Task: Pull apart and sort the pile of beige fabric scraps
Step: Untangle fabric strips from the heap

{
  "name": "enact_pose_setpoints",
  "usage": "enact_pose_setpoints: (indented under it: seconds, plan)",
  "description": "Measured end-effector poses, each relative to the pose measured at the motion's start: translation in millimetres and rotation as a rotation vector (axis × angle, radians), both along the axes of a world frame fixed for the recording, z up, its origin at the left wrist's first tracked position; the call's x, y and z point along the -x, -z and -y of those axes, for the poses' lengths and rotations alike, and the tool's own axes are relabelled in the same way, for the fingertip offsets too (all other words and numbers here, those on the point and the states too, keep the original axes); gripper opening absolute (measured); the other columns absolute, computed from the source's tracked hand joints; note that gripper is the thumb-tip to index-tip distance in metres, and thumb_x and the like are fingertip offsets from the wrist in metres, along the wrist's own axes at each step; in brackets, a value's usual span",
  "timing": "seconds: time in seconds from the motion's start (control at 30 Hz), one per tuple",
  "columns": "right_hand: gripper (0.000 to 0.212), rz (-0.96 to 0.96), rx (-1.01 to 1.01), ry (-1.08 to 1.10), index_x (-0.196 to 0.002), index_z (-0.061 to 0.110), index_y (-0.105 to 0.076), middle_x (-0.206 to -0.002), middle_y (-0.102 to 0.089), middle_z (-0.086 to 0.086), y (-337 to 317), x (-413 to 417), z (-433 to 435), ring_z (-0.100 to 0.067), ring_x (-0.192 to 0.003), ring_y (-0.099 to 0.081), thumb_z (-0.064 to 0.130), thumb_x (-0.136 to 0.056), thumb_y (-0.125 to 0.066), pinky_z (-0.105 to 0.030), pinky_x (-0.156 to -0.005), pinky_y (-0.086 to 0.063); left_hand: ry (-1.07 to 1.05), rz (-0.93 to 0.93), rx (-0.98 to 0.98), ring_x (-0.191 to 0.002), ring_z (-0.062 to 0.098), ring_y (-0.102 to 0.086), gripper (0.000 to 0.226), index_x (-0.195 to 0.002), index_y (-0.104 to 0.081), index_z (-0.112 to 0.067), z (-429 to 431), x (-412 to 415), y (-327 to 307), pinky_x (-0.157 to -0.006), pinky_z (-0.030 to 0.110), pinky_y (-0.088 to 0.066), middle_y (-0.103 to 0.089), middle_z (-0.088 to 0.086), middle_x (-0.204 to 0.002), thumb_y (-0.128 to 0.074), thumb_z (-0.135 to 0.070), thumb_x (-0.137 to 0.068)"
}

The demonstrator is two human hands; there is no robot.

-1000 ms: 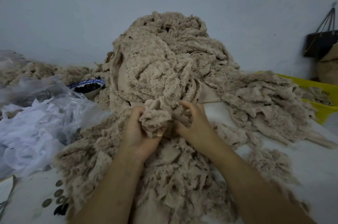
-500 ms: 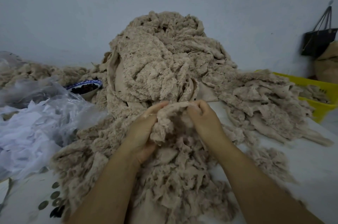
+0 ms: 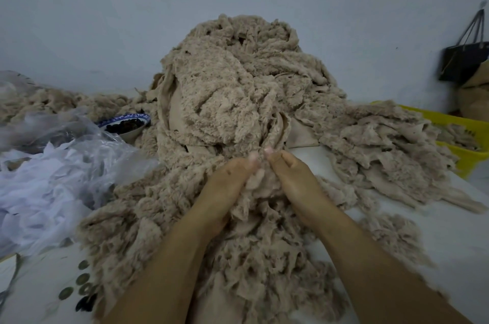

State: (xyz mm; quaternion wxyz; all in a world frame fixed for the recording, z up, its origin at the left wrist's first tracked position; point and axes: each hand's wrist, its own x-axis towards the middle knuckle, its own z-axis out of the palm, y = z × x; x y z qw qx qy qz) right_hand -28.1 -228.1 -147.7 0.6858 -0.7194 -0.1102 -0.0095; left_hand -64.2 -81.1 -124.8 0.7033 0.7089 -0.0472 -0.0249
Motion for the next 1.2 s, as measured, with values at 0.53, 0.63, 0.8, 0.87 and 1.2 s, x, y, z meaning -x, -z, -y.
enact_pose_setpoints:
  seconds: [0.53, 0.63, 0.8, 0.87, 1.2]
  plan:
    - [0.075, -0.030, -0.140, -0.093, -0.119, 0.029, -0.067, -0.125, -0.068, 0.001, -5, 1, -1, -0.015, -0.118, -0.063, 0.085, -0.069, -0.060, -0.044, -0.106, -0.047, -0.010, -0.047, 0.313, -0.092, 0.022, -0.075, 0.025, -0.090, -0.081, -0.020, -5, -2, 0, -0.070, 0.027, -0.060, -0.077, 0.010, -0.101, -0.069, -0.038, -0.077]
    - [0.062, 0.009, -0.097, 0.030, -0.108, 0.033, -0.068, -0.115, -0.071, 0.000, -5, -1, -1, -0.019, -0.111, -0.066, 0.081, -0.070, -0.054, -0.049, -0.103, -0.050, 0.012, -0.062, 0.252, -0.087, 0.018, -0.075, 0.020, -0.084, -0.081, -0.025, -5, -3, 2, -0.066, 0.024, -0.058, -0.078, 0.006, -0.098, -0.069, -0.039, -0.078]
    - [0.054, -0.012, -0.191, 0.085, -0.116, 0.029, -0.068, -0.119, -0.071, 0.000, -7, -1, 3, -0.020, -0.113, -0.065, 0.069, -0.087, -0.047, -0.048, -0.103, -0.050, 0.033, -0.082, 0.302, -0.099, 0.022, -0.073, 0.041, -0.107, -0.073, -0.013, -3, -4, 4, -0.080, 0.031, -0.060, -0.076, 0.010, -0.109, -0.070, -0.039, -0.075]
    - [0.040, 0.018, -0.098, 0.103, -0.097, 0.028, -0.066, -0.103, -0.073, -0.002, -8, 1, 4, -0.021, -0.096, -0.069, 0.062, -0.095, -0.046, -0.048, -0.089, -0.056, -0.005, -0.067, 0.371, -0.096, 0.024, -0.073, 0.042, -0.111, -0.070, -0.006, -3, -6, 5, -0.080, 0.034, -0.061, -0.075, 0.014, -0.108, -0.068, -0.035, -0.081]
    - [0.025, 0.397, 0.567, -0.111, -0.112, 0.024, -0.052, -0.111, -0.048, 0.011, -1, 16, -26, -0.005, -0.097, -0.050, 0.041, -0.094, -0.060, -0.029, -0.079, -0.043, -0.128, -0.092, 0.645, -0.083, 0.018, -0.075, 0.039, -0.098, -0.073, -0.011, -2, -12, 6, -0.064, 0.030, -0.060, -0.076, 0.008, -0.094, -0.048, -0.040, -0.100]
